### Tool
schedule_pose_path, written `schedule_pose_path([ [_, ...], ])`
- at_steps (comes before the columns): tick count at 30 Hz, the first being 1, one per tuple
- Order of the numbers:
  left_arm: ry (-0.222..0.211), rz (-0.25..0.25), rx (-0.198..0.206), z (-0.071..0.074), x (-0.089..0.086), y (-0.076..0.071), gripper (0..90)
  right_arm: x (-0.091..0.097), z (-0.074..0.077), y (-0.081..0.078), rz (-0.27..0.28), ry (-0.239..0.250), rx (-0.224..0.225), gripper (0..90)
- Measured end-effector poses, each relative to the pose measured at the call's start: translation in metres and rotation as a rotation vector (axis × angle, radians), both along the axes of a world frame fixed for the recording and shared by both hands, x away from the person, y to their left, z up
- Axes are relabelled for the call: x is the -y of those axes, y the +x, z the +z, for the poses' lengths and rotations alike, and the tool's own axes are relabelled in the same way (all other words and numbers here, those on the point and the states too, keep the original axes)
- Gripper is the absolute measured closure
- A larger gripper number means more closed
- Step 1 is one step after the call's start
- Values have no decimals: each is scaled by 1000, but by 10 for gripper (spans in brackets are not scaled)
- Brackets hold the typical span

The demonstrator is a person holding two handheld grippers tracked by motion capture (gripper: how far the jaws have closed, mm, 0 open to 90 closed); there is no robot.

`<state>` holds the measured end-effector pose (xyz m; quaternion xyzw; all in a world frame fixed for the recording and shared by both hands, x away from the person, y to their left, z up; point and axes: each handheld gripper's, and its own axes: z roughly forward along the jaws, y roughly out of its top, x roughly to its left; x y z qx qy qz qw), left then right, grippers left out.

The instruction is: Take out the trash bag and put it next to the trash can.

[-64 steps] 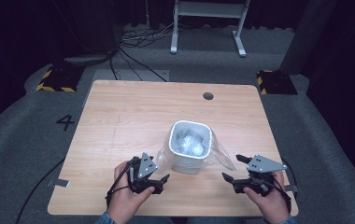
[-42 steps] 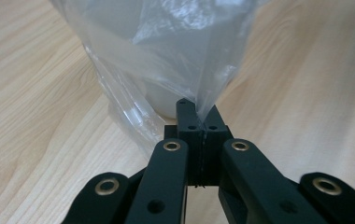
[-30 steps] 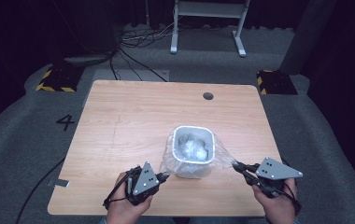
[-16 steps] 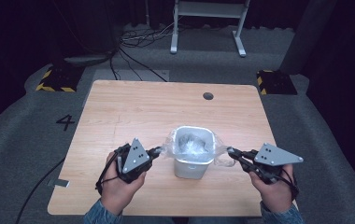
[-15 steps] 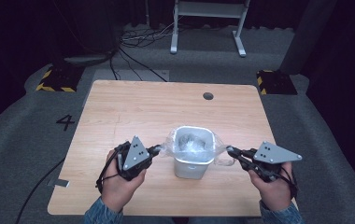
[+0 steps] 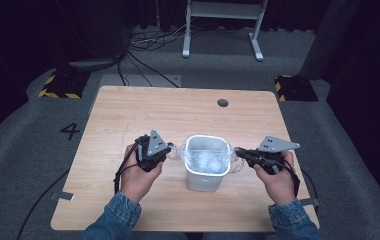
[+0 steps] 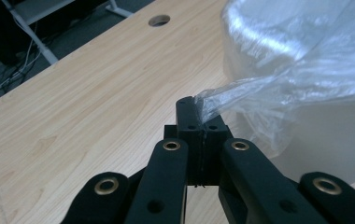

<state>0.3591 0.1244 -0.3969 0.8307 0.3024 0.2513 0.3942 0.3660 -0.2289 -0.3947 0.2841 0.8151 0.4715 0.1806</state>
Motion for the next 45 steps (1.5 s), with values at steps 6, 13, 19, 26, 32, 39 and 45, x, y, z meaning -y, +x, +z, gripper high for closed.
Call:
schedule_pose_path([
  [6, -34, -28, -70, -19, 3, 2, 895, -3, -12, 4, 0, -12, -39, 900],
  [13, -111, -29, -82, -21, -2, -9, 691, 1, -8, -5, -9, -18, 2, 732],
  [19, -99, -25, -59, -9, -6, -20, 438, 14, 8, -22, -84, -6, 76, 305],
  [26, -178, -40, -46, 2, -17, -35, 353, 25, 25, -51, -98, 85, 140, 239],
  [32, -184, -31, -37, 8, -25, -47, 340, 24, 29, -67, -81, 89, 146, 237],
  [39, -180, -9, -10, 14, -35, -61, 310, 16, 8, -76, -142, -34, 69, 185],
  [45, -175, 21, -21, 11, -44, -66, 307, 10, -15, -81, -125, -39, 27, 176],
])
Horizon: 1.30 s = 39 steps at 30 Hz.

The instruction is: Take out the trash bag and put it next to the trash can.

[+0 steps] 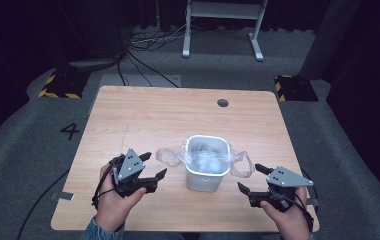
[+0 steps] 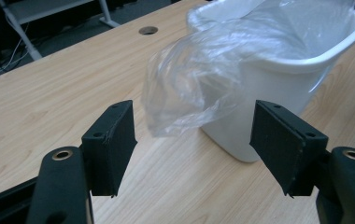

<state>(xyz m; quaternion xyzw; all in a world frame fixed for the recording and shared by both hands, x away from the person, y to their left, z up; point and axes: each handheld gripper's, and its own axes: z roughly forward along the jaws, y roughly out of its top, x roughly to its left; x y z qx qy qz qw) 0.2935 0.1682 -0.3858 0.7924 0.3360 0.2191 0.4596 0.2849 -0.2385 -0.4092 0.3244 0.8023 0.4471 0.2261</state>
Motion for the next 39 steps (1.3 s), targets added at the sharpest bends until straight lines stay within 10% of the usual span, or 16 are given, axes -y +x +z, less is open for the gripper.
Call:
schedule_pose_path([
  [10, 18, 1, -48, -13, 1, 6, 304, -9, -38, 37, -61, -31, -22, 220],
  [15, 21, 5, -64, -16, 0, 9, 305, -13, -52, 50, -52, 49, -41, 304],
  [18, 15, 5, -78, -16, 0, 9, 308, -13, -45, 52, -33, 134, -29, 346],
  [30, 2, -6, -86, -17, 4, 14, 345, -14, 12, 57, 8, 157, 84, 871],
  [39, -35, -65, -56, -17, 7, 18, 617, -31, 49, 62, 62, 145, 152, 896],
])
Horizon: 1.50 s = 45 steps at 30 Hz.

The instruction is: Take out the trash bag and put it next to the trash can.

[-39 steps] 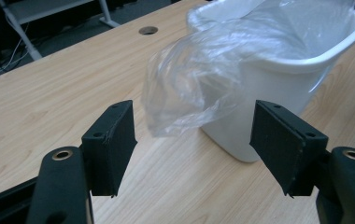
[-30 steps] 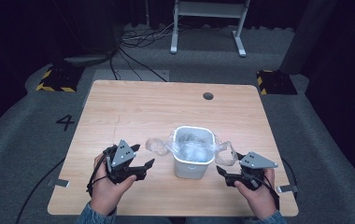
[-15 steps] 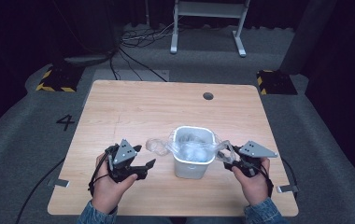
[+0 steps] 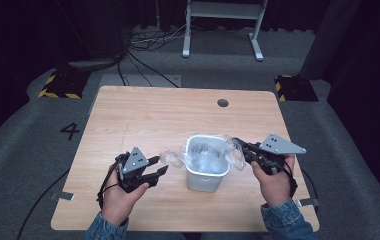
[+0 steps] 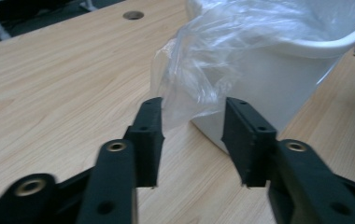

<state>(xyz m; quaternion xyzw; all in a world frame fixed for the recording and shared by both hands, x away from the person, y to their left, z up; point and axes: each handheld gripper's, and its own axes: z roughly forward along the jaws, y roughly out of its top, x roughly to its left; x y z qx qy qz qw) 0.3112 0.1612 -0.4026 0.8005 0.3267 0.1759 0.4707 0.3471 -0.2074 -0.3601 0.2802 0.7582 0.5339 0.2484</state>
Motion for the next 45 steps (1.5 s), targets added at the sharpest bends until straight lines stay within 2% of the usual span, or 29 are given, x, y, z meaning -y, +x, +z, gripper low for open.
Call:
schedule_pose_path([
  [1, 0, 0, 0, 0, 0, 0, 665, 0, 0, 0, 0, 0, 0, 896],
  [4, -12, -21, 9, 1, 1, 2, 688, -18, 9, 1, 38, -11, 21, 889],
  [6, -14, -32, 5, 0, 2, 3, 680, -22, 10, 1, 49, -14, 23, 887],
  [9, -31, -58, -8, -2, 6, 6, 645, -37, 11, 0, 85, -31, 20, 881],
  [12, -32, -65, -10, -3, 9, 7, 621, -50, 9, 1, 115, -47, 1, 869],
  [13, -30, -66, -11, -3, 10, 9, 608, -58, 7, 3, 129, -56, -20, 852],
  [14, -30, -66, -11, -3, 10, 9, 596, -58, 7, 3, 129, -56, -20, 852],
  [15, -24, -62, -16, -4, 10, 10, 571, -69, 6, 4, 141, -72, -33, 829],
  [17, -18, -61, -23, -5, 11, 11, 496, -74, 5, 4, 145, -79, -31, 820],
  [18, -10, -63, -23, -6, 12, 12, 469, -84, 2, 5, 160, -97, -37, 792],
  [20, 3, -65, -29, -8, 13, 13, 410, -92, -2, 7, 168, -121, -45, 734],
  [22, 28, -68, -39, -10, 13, 14, 381, -94, -5, 8, 156, -130, -61, 609],
  [23, 28, -68, -39, -10, 13, 14, 380, -94, -5, 8, 156, -130, -61, 609],
  [24, 30, -62, -45, -10, 13, 15, 375, -90, -3, 9, 133, -96, -65, 522],
  [28, 46, -56, -70, -12, 14, 16, 351, -72, 8, 4, 88, -37, -39, 441],
  [31, 41, -48, -77, -16, 15, 17, 344, -55, 16, -2, 52, -9, -10, 430],
  [32, 41, -48, -77, -16, 15, 17, 344, -55, 16, -2, 52, -9, -10, 430],
  [34, 54, -38, -76, -17, 15, 18, 342, -42, 21, -5, 29, 8, 1, 425],
  [35, 53, -29, -76, -17, 15, 18, 333, -29, 23, -8, 6, 25, 6, 416],
  [40, 61, -25, -90, -21, 18, 20, 323, 0, 22, -17, -41, 32, -2, 411],
  [45, 62, -28, -94, -26, 24, 26, 347, 15, 12, -25, -48, 18, -34, 406],
])
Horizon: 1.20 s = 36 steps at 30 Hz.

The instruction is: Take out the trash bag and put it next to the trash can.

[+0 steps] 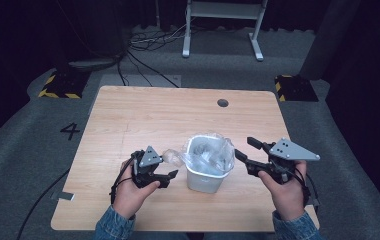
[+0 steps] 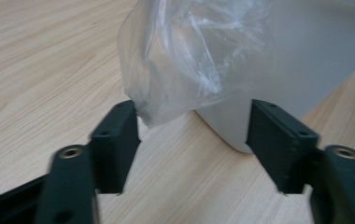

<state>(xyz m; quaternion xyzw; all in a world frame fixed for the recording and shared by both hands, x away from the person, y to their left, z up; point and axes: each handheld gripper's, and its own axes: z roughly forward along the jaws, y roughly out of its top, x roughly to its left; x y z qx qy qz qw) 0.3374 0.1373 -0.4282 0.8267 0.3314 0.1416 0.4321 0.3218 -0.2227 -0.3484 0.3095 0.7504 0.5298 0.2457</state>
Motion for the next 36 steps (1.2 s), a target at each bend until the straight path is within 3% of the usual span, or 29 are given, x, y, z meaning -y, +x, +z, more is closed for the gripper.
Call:
schedule_pose_path([
  [4, -10, -10, 17, 1, 2, 4, 588, 0, -5, -5, 28, -14, -18, 403],
  [5, -12, -13, 22, 3, 2, 5, 658, -5, -8, -7, 59, -30, -31, 390],
  [7, -55, -13, 51, 11, 1, 5, 759, -12, -11, -9, 101, -49, -48, 390],
  [11, -90, -8, 84, 22, -1, 4, 872, -24, -15, -9, 142, -73, -67, 386],
  [18, -144, 17, 154, 49, -3, 5, 895, -43, -16, -5, 191, -97, -88, 380],
  [20, -173, 15, 193, 66, -2, 5, 895, -47, -15, -5, 199, -105, -93, 340],
  [22, -180, 5, 199, 71, 0, 5, 896, -49, -15, -4, 203, -103, -96, 333],
  [24, -209, -41, 222, 85, 8, 7, 896, -54, -16, -1, 204, -93, -94, 299],
  [28, -210, -72, 249, 97, 19, 6, 896, -61, -15, 3, 208, -89, -88, 280],
  [31, -222, -111, 259, 106, 30, 4, 896, -71, -14, 9, 217, -99, -82, 258],
  [36, -238, -151, 231, 110, 46, 8, 895, -83, -16, 15, 239, -105, -91, 259],
])
